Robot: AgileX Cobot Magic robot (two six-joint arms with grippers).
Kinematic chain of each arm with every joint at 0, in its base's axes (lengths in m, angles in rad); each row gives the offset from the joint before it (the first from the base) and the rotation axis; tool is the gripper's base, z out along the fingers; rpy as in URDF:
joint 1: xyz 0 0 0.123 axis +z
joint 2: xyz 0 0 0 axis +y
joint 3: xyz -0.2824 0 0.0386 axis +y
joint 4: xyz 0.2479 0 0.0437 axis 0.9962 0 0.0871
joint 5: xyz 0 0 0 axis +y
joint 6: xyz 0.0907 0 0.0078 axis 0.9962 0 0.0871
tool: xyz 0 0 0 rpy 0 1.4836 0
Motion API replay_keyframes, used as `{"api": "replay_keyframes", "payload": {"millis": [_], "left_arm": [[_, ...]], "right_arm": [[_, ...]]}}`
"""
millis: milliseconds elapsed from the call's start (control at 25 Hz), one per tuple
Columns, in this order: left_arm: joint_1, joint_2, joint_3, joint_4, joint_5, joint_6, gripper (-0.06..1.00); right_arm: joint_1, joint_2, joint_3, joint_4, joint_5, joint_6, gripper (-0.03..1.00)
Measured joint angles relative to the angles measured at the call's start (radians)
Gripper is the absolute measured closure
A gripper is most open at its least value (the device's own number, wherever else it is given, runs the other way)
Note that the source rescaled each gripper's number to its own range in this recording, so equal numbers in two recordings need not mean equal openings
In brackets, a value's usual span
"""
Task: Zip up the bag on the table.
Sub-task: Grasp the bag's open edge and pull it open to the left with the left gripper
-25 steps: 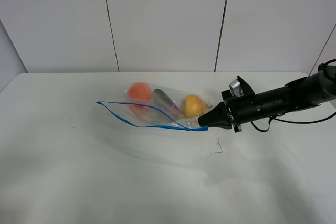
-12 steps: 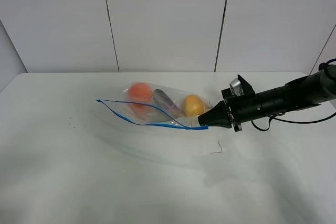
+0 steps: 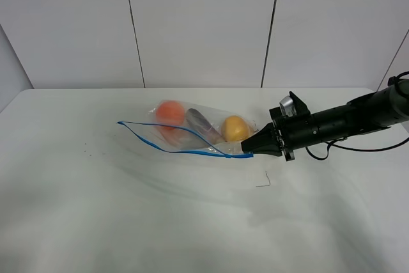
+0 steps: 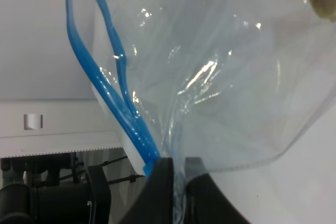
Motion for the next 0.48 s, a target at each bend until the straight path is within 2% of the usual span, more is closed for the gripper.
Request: {"api": "replay_keyframes", "payload": {"millis": [280, 480], "left_arm": [[0.0, 0.0, -0.012, 0.006, 0.0, 0.0, -0.02], [0.0, 0.16, -0.17, 0.016, -0.002, 0.011, -0.02]], "right_arm": [[0.0, 0.0, 0.0, 0.001, 0.0, 0.0, 0.97], [0.0, 0.0, 0.0, 0.02, 0.001, 0.0, 0.97]]}}
